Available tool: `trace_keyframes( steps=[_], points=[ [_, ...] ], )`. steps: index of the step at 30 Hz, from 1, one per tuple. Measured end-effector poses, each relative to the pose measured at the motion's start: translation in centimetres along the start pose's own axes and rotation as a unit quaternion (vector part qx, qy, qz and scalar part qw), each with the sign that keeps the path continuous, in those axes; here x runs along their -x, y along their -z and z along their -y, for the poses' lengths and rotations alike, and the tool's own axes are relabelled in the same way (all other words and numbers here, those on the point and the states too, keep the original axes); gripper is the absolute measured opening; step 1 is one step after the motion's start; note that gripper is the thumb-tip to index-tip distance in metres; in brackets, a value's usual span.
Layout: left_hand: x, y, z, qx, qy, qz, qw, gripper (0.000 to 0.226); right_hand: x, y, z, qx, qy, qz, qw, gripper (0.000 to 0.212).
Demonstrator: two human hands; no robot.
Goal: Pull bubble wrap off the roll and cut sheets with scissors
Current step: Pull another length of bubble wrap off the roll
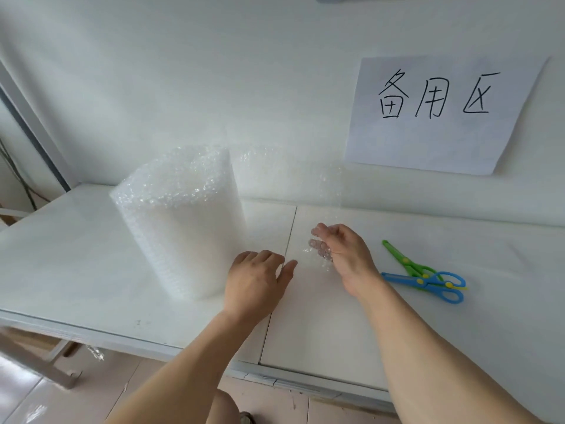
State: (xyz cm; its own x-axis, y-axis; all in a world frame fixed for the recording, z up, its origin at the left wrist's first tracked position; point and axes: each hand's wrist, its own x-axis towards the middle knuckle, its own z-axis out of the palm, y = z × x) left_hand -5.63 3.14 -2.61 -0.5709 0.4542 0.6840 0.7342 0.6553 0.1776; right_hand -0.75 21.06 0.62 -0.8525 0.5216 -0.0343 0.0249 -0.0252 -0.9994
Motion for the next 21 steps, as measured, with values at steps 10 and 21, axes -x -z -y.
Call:
trace_keyframes(
  steps=[10, 21],
  points=[
    [-0.7, 2.0, -2.6, 0.182, 0.376, 0.057, 0.907, 0.049, 3.2, 1.1, 2.5, -0.006, 0.034, -0.004, 0.999, 0.034],
    [-4.9, 3.3, -3.9, 0.674, 0.630, -0.010, 0.385, 0.082, 5.3, 2.0, 7.3, -0.086, 0.025, 0.065, 0.994, 0.028]
  ],
)
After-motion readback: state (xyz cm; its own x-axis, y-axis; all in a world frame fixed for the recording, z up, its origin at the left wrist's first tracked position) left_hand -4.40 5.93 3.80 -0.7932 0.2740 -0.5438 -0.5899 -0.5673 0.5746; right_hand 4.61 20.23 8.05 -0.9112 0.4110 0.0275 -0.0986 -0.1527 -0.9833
